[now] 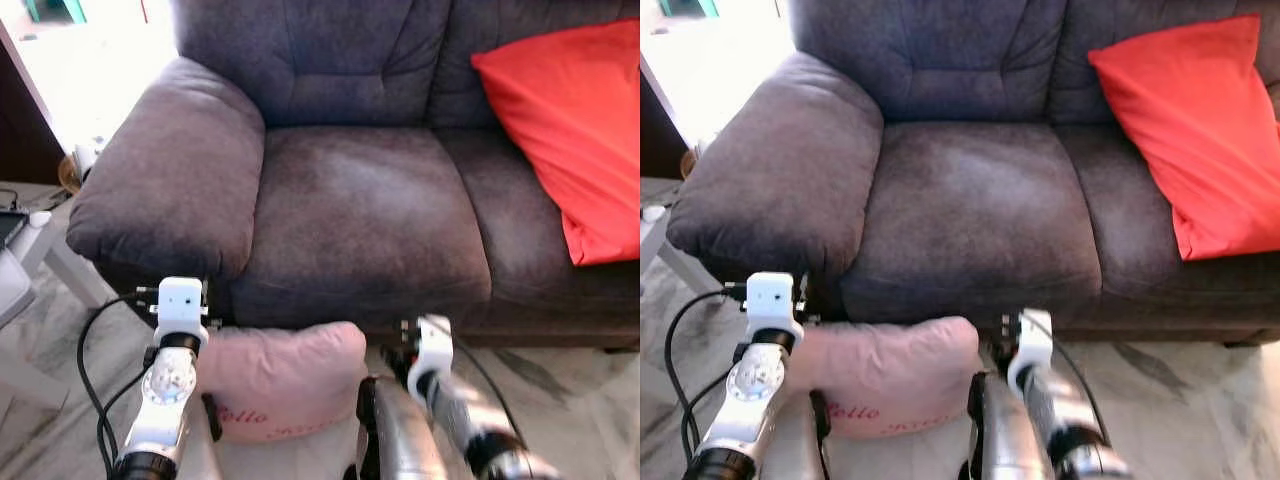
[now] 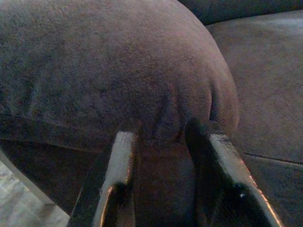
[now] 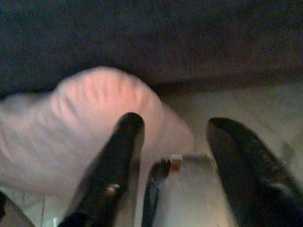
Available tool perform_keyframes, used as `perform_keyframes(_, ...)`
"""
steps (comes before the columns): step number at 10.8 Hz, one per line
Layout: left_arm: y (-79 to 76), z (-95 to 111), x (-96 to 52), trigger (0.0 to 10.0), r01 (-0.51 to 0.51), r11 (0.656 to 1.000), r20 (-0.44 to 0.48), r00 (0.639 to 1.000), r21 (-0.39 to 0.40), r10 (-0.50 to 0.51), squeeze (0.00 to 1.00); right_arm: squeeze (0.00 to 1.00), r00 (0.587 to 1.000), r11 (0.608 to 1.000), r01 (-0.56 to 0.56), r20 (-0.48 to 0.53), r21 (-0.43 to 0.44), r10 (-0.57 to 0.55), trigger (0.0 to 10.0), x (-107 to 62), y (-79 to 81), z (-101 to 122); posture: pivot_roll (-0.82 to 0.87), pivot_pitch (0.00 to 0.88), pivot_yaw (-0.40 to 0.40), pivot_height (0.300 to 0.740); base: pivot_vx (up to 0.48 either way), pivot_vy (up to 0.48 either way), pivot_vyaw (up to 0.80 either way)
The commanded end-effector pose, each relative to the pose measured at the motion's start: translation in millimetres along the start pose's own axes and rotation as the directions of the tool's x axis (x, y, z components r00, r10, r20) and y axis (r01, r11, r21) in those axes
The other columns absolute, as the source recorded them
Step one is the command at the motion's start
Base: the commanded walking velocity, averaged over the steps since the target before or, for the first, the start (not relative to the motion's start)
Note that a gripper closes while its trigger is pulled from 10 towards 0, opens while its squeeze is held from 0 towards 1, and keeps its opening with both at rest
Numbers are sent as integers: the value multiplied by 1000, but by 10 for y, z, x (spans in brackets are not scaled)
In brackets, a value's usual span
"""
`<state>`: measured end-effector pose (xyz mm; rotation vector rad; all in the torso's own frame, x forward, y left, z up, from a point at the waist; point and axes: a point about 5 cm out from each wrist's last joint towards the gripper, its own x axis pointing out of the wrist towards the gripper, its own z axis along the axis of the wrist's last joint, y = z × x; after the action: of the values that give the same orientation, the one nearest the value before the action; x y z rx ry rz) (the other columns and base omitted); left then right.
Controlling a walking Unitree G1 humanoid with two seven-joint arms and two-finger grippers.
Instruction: Move the pillow to the sofa from floor
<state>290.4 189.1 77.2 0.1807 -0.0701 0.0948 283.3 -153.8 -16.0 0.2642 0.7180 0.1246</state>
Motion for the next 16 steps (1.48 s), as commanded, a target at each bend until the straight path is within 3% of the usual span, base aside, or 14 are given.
perform_keyframes(1, -5, 17, -2, 10000, 3, 1000, -2, 1000, -3, -3, 0, 1000, 1000, 1000, 14, 17, 16, -15, 10000, 2, -23, 34, 38, 94, -98, 505, 0, 0, 0)
perform_keyframes(3, -58, 201, 0, 10000, 46, 999, 65, 997, -21, -44, 0, 1000, 995, 1000, 15, 96, 11, -16, 10000, 27, 7, 250, 44, 110, -108, 505, 0, 0, 0)
perform_keyframes(5, -25, 290, -171, 10000, 50, 998, 93, 994, -22, -48, 0, 1000, 994, 1000, -11, 108, -21, 13, 10000, 46, 62, 344, 55, 128, -123, 505, 0, 0, 0)
perform_keyframes(8, 291, 278, -260, 10000, -12, 998, 55, 998, 58, 9, 0, 1000, 995, 998, -9, 100, -67, 15, 10000, 66, 102, 421, 79, 178, -152, 505, 0, 0, 0)
perform_keyframes(9, 447, 305, -245, 10000, -26, 991, 52, 998, 134, 20, 0, 1000, 994, 998, -17, 104, -66, 24, 10000, 69, 117, 451, 82, 193, -155, 505, 0, 0, 0)
perform_keyframes(10, 593, 342, -249, 10000, -52, 985, 52, 998, 167, 44, 0, 0, 994, 996, -31, 102, -78, 39, 10000, 71, 134, 457, 86, 218, -162, 505, 0, 0, 0)
perform_keyframes(12, 744, 415, -248, 10000, -79, 977, 58, 996, 201, 68, 0, 0, 995, 996, -60, 74, -72, 65, 10000, 85, 184, 427, 104, 254, -165, 505, 0, 0, 0)
perform_keyframes(16, 760, 539, -309, 10000, -74, 979, 63, 996, 189, 64, 0, 0, 981, 984, -179, 82, 0, 179, 10000, 131, 465, 554, 134, 304, -149, 505, 0, 0, 0)
